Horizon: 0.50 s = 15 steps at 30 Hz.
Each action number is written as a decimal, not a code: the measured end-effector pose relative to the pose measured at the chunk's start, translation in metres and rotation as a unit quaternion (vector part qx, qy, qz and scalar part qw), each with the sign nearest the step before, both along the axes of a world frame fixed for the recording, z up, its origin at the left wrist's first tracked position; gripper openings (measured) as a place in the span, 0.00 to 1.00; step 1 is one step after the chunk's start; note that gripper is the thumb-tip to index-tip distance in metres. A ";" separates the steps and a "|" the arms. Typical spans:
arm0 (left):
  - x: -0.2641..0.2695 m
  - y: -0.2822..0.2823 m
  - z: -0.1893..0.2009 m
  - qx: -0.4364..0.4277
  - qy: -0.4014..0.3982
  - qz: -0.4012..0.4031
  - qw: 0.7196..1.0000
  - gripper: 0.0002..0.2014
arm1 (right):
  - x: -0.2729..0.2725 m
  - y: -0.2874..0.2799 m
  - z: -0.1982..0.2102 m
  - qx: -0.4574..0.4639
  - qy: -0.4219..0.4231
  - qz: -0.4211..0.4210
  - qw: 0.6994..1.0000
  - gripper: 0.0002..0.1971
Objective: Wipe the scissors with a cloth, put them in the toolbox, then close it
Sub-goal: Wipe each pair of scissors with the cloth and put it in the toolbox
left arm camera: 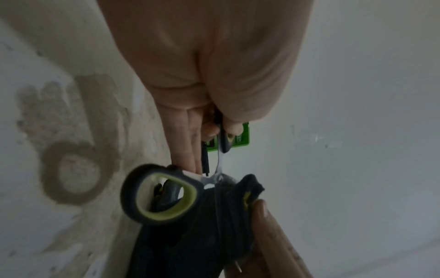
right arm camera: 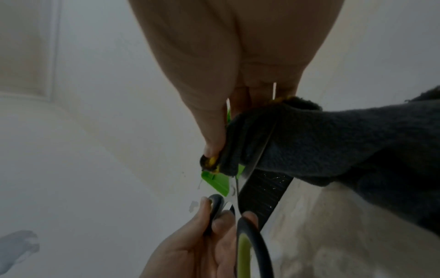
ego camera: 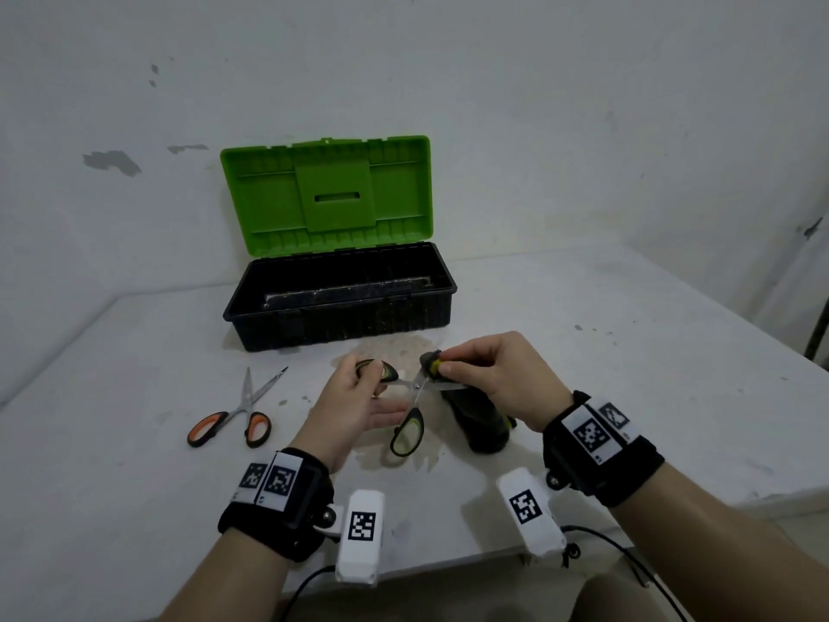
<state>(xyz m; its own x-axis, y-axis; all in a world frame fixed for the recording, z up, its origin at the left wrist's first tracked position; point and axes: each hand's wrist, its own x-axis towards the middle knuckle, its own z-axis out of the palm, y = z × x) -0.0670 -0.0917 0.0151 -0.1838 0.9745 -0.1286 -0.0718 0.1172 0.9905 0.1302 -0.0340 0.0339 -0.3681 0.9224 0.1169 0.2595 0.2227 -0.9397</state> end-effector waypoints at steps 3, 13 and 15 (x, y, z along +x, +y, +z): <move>0.002 -0.001 0.000 0.012 0.003 0.010 1.000 0.08 | -0.003 -0.001 -0.003 0.045 -0.057 -0.001 0.997 0.07; 0.007 0.001 0.001 0.065 0.030 0.014 0.997 0.08 | -0.014 -0.001 -0.007 0.094 -0.237 -0.119 0.960 0.11; 0.009 0.001 0.002 0.066 0.042 0.006 0.997 0.09 | -0.017 -0.003 -0.003 0.093 -0.243 -0.114 0.959 0.11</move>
<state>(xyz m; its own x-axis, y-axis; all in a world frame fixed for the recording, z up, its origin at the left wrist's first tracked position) -0.0582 -0.0909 0.0166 -0.2011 0.9794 0.0174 0.0113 -0.0154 0.9998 0.1132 -0.0371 0.0307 -0.2119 0.9654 0.1521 0.7186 0.2594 -0.6453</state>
